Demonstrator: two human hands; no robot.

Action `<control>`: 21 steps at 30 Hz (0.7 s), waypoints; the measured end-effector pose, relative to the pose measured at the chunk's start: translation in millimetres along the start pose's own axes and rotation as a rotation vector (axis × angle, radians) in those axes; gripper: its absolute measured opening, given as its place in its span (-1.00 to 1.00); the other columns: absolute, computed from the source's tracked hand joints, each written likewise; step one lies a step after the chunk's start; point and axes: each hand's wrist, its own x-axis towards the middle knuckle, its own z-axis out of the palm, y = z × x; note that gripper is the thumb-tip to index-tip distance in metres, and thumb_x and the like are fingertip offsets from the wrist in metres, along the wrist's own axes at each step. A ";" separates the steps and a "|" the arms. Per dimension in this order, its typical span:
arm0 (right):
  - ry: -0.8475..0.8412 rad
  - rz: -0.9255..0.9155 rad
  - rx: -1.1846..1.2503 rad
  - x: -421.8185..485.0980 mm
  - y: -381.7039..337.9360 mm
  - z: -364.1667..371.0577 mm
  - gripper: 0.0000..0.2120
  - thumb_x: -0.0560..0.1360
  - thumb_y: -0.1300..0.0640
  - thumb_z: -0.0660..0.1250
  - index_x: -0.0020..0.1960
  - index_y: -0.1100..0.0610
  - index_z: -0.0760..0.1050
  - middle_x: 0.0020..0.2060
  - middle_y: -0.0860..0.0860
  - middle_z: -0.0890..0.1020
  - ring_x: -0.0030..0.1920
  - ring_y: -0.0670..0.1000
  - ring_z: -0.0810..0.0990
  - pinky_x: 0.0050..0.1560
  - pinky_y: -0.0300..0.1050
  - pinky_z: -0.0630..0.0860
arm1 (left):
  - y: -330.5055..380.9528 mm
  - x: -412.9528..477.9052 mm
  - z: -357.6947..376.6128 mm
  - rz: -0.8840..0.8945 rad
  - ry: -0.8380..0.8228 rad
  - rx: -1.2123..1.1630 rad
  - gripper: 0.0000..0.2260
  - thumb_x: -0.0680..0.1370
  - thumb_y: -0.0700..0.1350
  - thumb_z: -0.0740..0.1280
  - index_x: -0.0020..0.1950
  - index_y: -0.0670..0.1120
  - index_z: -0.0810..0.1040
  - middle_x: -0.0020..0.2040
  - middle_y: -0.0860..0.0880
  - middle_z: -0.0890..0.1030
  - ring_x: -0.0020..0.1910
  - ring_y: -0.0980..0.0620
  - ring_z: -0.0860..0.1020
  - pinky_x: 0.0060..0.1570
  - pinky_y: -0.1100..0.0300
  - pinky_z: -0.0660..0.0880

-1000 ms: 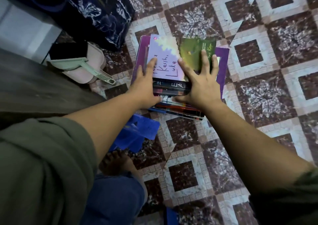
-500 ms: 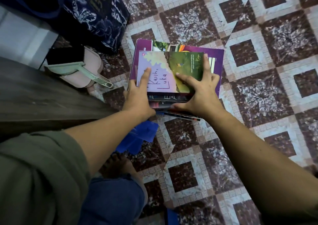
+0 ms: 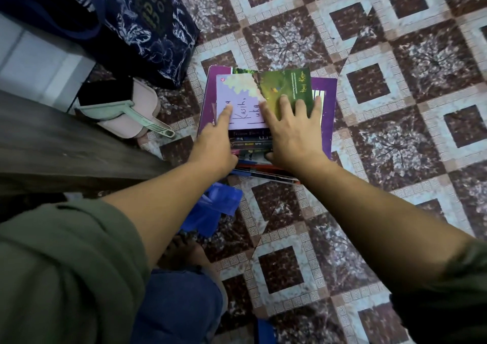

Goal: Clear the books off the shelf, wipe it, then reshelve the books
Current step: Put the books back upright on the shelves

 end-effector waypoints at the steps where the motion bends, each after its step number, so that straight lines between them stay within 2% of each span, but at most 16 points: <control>1: 0.009 -0.024 0.007 -0.9 0.9 3.2 0.06 0.28 -0.32 0.44 0.55 0.01 -0.07 0.45 0.23 0.19 0.36 0.29 0.26 0.41 0.36 0.05 | 1.4 -1.5 2.6 0.001 0.043 0.094 -0.09 0.45 -0.15 0.49 0.58 0.14 -0.05 0.29 -0.14 0.36 0.11 -0.11 0.38 0.00 0.03 0.41; 2: 0.019 -0.042 0.020 -1.1 0.7 5.7 0.06 0.29 -0.32 0.43 0.55 0.04 -0.08 0.46 0.23 0.17 0.37 0.30 0.23 0.41 0.30 0.10 | 4.2 -1.6 5.6 0.014 0.117 0.240 -0.10 0.43 -0.12 0.50 0.57 0.10 -0.01 0.37 -0.17 0.28 0.26 -0.17 0.33 0.14 -0.04 0.40; 4: 0.020 -0.056 0.050 -0.8 -0.8 9.1 0.05 0.32 -0.28 0.43 0.55 0.08 -0.08 0.47 0.24 0.15 0.39 0.31 0.20 0.40 0.24 0.16 | 12.5 1.4 10.9 0.105 0.239 0.500 -0.15 0.42 -0.15 0.49 0.56 -0.01 0.03 0.51 -0.20 0.06 0.50 -0.25 0.06 0.40 -0.16 0.19; 6: 0.011 -0.052 0.058 -0.7 -2.1 11.8 0.05 0.33 -0.26 0.43 0.56 0.09 -0.09 0.47 0.23 0.14 0.40 0.32 0.18 0.39 0.22 0.18 | 16.1 7.7 15.9 0.243 0.239 0.584 -0.27 0.52 -0.24 0.34 0.56 -0.11 -0.02 0.55 -0.21 -0.02 0.55 -0.21 -0.06 0.48 -0.15 0.04; 9: 0.007 -0.065 0.028 0.2 0.3 13.1 -0.02 0.38 -0.20 0.41 0.56 0.10 -0.08 0.46 0.21 0.16 0.41 0.32 0.19 0.35 0.18 0.23 | 10.2 16.2 17.8 0.323 0.216 0.558 -0.39 0.59 -0.31 0.18 0.56 -0.19 -0.07 0.55 -0.22 0.02 0.56 -0.18 -0.02 0.51 -0.09 0.04; 11: 0.029 -0.061 0.031 2.6 1.3 12.9 -0.16 0.46 -0.04 0.34 0.55 0.10 -0.06 0.46 0.20 0.17 0.41 0.32 0.20 0.33 0.16 0.25 | 7.6 18.9 17.3 0.351 0.241 0.558 -0.44 0.60 -0.32 0.13 0.56 -0.22 -0.03 0.54 -0.25 0.07 0.55 -0.21 0.03 0.50 -0.10 0.08; 13: 0.047 -0.028 0.060 6.3 0.1 11.0 -0.25 0.46 0.10 0.30 0.54 0.12 0.01 0.43 0.20 0.22 0.39 0.32 0.22 0.33 0.17 0.25 | 12.0 20.2 10.5 0.355 0.247 0.563 -0.46 0.59 -0.31 0.15 0.54 -0.23 0.03 0.51 -0.25 0.13 0.52 -0.21 0.09 0.48 -0.12 0.12; 15: 0.100 -0.002 0.126 10.1 -1.3 2.1 -0.31 0.39 0.17 0.37 0.47 0.16 0.21 0.33 0.18 0.38 0.31 0.29 0.35 0.26 0.15 0.32 | 20.7 21.7 -2.6 0.323 0.234 0.572 -0.43 0.54 -0.30 0.24 0.50 -0.22 0.09 0.47 -0.24 0.21 0.48 -0.19 0.17 0.46 -0.15 0.14; 18: 0.117 0.007 0.234 18.1 7.6 -28.6 -0.42 0.34 0.09 0.42 0.33 0.12 0.36 0.18 0.10 0.53 0.19 0.17 0.48 0.17 0.06 0.34 | 41.4 21.6 -32.0 0.233 0.211 0.590 -0.36 0.44 -0.23 0.40 0.44 -0.18 0.19 0.37 -0.19 0.34 0.39 -0.16 0.30 0.44 -0.28 0.11; 21: 0.087 0.002 0.296 18.9 29.6 -73.4 -0.57 0.35 -0.04 0.39 0.16 0.07 0.41 -0.01 0.06 0.59 0.04 0.15 0.58 0.10 0.05 0.38 | 70.7 21.1 -70.7 0.137 0.186 0.570 -0.47 0.42 -0.16 0.42 0.35 -0.11 0.32 0.26 -0.13 0.42 0.33 -0.16 0.37 0.38 -0.40 0.00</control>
